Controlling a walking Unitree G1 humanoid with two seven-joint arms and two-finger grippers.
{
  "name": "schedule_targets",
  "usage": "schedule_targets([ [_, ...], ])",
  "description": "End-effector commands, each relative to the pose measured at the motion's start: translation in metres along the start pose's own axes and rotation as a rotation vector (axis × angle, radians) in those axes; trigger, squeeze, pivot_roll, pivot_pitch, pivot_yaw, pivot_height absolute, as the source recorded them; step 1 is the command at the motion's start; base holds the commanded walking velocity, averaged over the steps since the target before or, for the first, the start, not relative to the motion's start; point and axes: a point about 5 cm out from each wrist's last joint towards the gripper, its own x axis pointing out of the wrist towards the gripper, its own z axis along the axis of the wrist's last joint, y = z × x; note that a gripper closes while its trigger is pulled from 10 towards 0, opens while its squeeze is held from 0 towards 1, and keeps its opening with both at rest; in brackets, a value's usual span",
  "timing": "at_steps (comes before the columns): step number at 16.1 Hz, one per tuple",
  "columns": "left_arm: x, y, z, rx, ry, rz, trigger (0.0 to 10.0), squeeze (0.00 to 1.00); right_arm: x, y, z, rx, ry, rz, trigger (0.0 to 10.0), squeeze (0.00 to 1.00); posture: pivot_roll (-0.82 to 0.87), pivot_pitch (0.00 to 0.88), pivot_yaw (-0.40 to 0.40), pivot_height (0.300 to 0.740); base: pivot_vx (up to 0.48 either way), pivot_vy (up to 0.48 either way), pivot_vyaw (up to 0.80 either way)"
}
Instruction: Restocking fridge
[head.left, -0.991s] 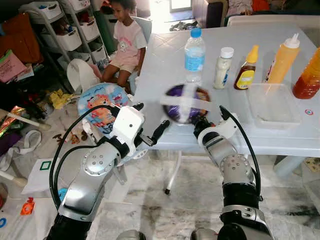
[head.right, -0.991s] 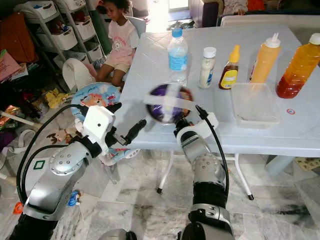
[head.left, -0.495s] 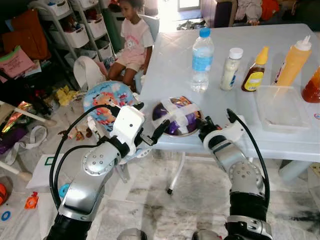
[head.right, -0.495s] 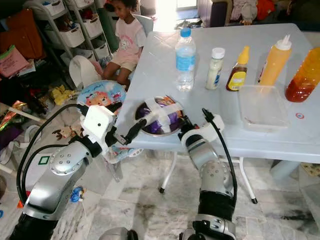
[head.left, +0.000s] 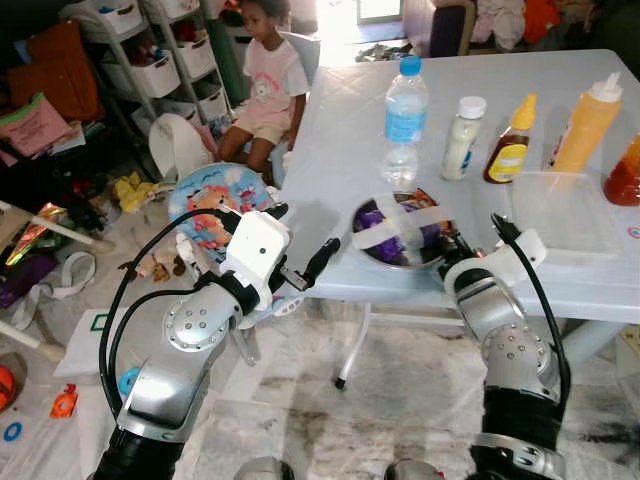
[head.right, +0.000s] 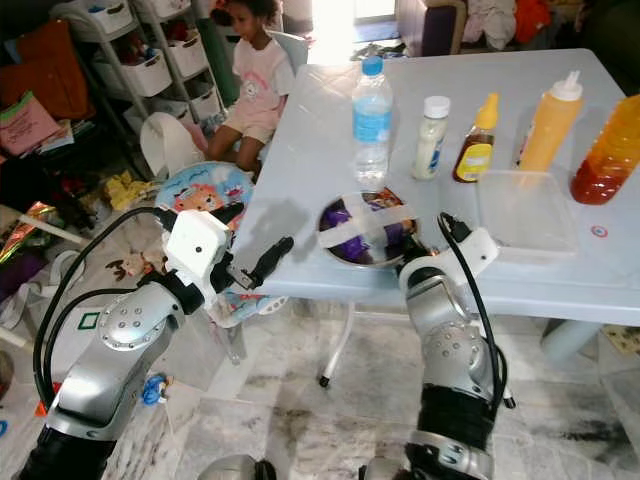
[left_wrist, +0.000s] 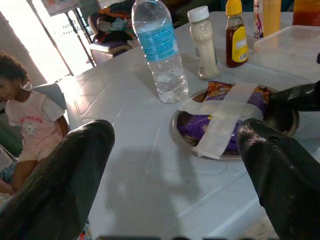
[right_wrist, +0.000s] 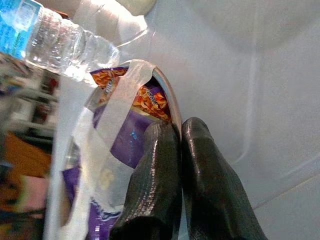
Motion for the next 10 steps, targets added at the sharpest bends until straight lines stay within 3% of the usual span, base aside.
schedule_targets([
  [1,0.001,0.001,0.002,0.018,-0.006,-0.005,10.0,0.0,-0.001,0.0,-0.005,-0.061,0.009,-0.008,10.0,1.0,-0.03,0.0,0.115,0.74,0.0,0.0,0.0],
  [3,0.002,0.0,0.003,0.016,-0.008,-0.006,10.0,0.0,0.0,0.006,-0.003,-0.094,-0.015,0.02,10.0,1.0,-0.03,0.0,0.115,0.74,0.0,0.0,0.0],
  [10,0.002,0.001,0.004,0.02,-0.012,-0.007,10.0,0.0,0.008,0.026,-0.002,-0.047,-0.01,0.079,10.0,1.0,-0.03,0.0,0.113,0.74,0.0,0.0,0.0],
])
